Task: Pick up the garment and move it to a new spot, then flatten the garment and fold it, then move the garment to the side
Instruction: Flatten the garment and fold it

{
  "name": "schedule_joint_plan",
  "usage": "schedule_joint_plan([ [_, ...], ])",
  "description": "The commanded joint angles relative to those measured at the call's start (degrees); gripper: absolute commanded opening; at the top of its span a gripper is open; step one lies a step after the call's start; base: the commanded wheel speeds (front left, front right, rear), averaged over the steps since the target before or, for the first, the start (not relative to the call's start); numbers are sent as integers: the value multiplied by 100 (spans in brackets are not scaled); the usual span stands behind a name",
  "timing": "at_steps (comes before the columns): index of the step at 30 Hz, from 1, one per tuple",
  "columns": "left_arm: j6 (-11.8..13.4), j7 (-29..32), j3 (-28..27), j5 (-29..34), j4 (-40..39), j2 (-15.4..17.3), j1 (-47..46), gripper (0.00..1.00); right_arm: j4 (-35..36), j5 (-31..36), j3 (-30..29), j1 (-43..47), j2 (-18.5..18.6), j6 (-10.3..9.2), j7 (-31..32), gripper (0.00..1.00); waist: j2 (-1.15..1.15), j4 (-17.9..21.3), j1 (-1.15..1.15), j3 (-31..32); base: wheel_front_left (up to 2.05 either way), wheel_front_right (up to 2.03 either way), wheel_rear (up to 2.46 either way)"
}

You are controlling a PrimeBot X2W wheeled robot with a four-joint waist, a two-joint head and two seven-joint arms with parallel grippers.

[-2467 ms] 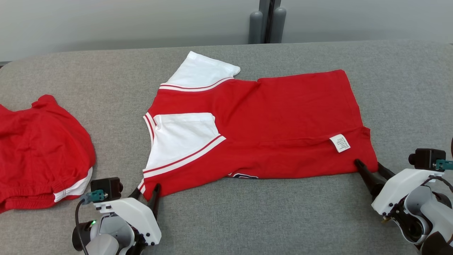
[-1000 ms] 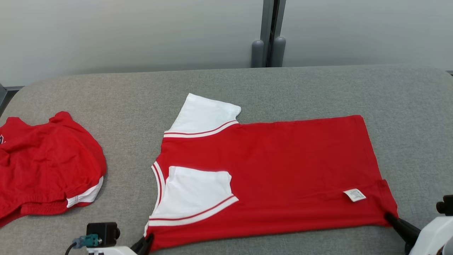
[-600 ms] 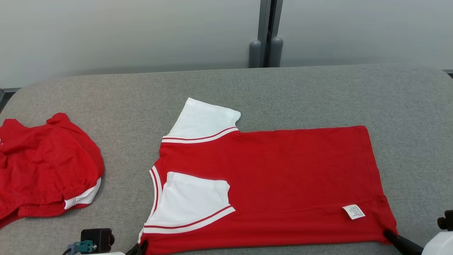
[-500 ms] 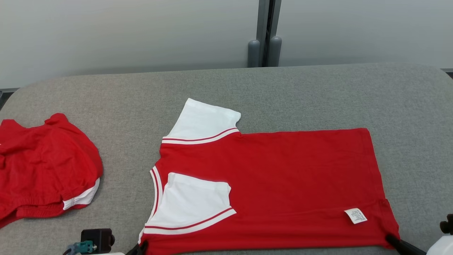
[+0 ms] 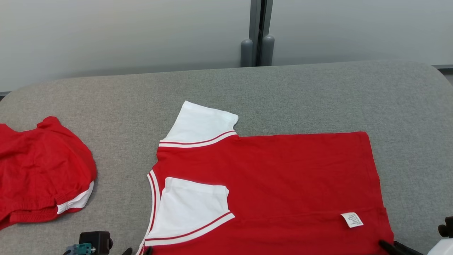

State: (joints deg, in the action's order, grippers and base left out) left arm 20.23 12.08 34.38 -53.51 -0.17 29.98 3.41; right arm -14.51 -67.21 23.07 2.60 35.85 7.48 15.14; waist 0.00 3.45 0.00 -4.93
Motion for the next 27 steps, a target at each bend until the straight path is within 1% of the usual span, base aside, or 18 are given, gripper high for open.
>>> schedule_joint_plan([
  [1,32,4,-7,-13,-21,33,83,100,32,52,-68,61,-25,4,53,100,0,-2,0,6,0,0,0],
  [6,88,18,-61,-22,-169,124,65,100,278,440,-739,363,-243,4,426,100,0,-30,0,34,0,0,0],
  [11,157,-13,-188,78,-389,325,-45,100,813,1037,-1698,642,-495,4,713,100,0,-45,0,22,0,0,0],
  [15,166,-55,-329,222,-596,514,-275,100,1306,1632,-2548,643,-865,4,931,100,0,-41,0,-30,0,0,0],
  [17,89,-14,-353,274,-667,569,-486,100,1555,1929,-2856,470,-1079,4,1051,100,0,-36,0,-69,0,0,0],
  [20,-36,132,-374,383,-671,706,-967,100,1833,2340,-3049,119,-1403,4,1256,100,0,-4,0,-160,0,0,0],
  [22,-170,282,-341,444,-575,732,-1328,100,1873,2548,-3059,-168,-1600,4,1381,100,0,22,0,-240,0,0,0],
  [24,-315,434,-303,535,-406,807,-1729,100,1822,2614,-3003,-477,-1815,4,1517,100,0,62,0,-335,0,0,0],
  [27,-631,634,-293,453,-43,707,-2340,100,1647,2796,-2940,-933,-1915,4,1662,100,0,110,0,-509,0,0,0],
])
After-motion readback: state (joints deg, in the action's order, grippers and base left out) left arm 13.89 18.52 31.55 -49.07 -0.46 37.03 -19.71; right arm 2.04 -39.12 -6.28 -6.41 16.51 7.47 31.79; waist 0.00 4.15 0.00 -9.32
